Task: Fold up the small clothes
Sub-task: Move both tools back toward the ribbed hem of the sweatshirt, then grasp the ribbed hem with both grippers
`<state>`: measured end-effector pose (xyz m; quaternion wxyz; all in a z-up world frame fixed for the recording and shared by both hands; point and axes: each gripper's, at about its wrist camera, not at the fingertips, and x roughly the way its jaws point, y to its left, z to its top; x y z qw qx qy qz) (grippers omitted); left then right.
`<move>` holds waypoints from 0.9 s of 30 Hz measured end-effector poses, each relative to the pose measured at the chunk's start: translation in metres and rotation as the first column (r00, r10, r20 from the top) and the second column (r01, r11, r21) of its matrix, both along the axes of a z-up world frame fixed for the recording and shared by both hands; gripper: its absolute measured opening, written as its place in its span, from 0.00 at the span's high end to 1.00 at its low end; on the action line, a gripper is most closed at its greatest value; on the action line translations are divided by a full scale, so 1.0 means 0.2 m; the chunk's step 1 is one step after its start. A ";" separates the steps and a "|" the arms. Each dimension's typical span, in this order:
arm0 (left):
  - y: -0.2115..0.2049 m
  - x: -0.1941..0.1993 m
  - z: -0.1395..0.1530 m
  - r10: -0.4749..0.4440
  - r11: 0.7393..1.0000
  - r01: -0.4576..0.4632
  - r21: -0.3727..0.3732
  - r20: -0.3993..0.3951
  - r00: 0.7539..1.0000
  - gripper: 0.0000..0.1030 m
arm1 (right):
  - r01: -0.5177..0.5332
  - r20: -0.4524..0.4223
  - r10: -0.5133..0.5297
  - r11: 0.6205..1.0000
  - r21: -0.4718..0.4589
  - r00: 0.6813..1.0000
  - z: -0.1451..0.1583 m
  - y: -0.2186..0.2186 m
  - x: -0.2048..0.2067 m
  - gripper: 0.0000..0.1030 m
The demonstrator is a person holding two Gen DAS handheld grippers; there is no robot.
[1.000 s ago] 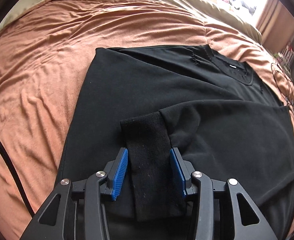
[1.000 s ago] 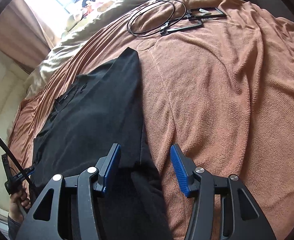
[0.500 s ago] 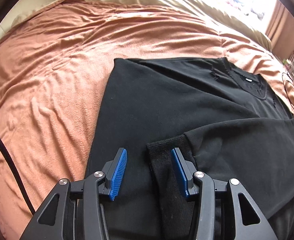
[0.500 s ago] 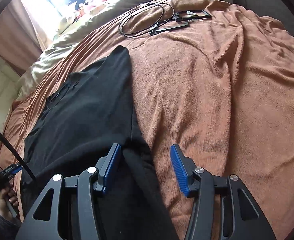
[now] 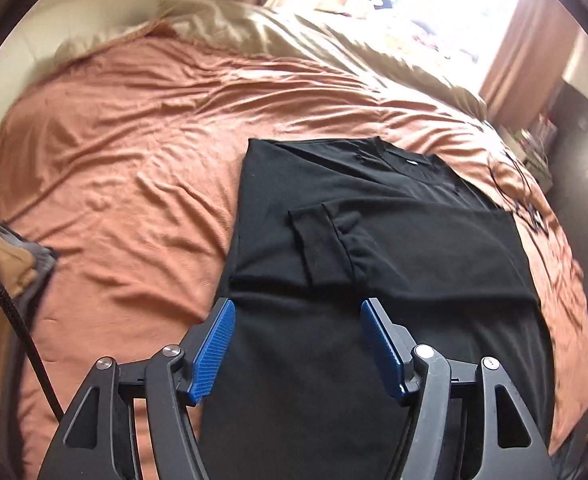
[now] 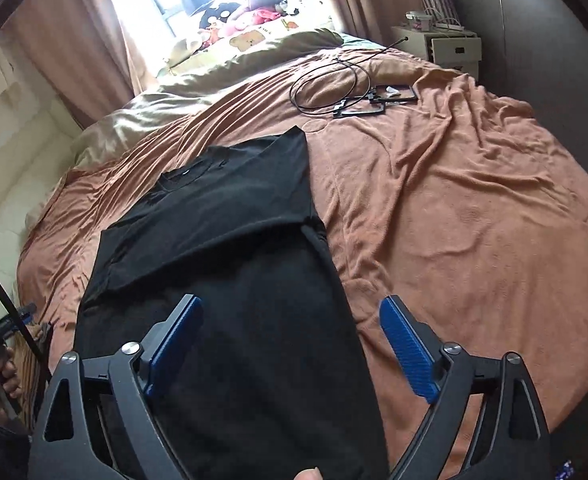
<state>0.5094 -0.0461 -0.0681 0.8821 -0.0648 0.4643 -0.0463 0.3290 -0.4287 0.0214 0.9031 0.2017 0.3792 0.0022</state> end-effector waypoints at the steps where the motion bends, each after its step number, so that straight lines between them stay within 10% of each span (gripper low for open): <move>1: 0.00 -0.07 0.05 -0.012 1.000 0.012 0.009 0.014 1.000 0.32 | 0.002 -0.004 -0.003 1.000 -0.011 1.000 0.02 0.00 -0.07 0.00; 7: 0.01 -0.48 0.28 -0.073 0.997 0.074 -0.004 0.068 0.995 0.10 | 0.014 0.009 -0.014 1.000 -0.008 1.000 0.18 -0.06 -0.46 0.00; 27: 0.19 -1.45 0.39 -0.118 0.991 0.129 -0.039 0.213 0.970 0.09 | -0.046 0.159 0.051 0.998 -0.037 0.986 0.11 -0.09 -1.33 0.00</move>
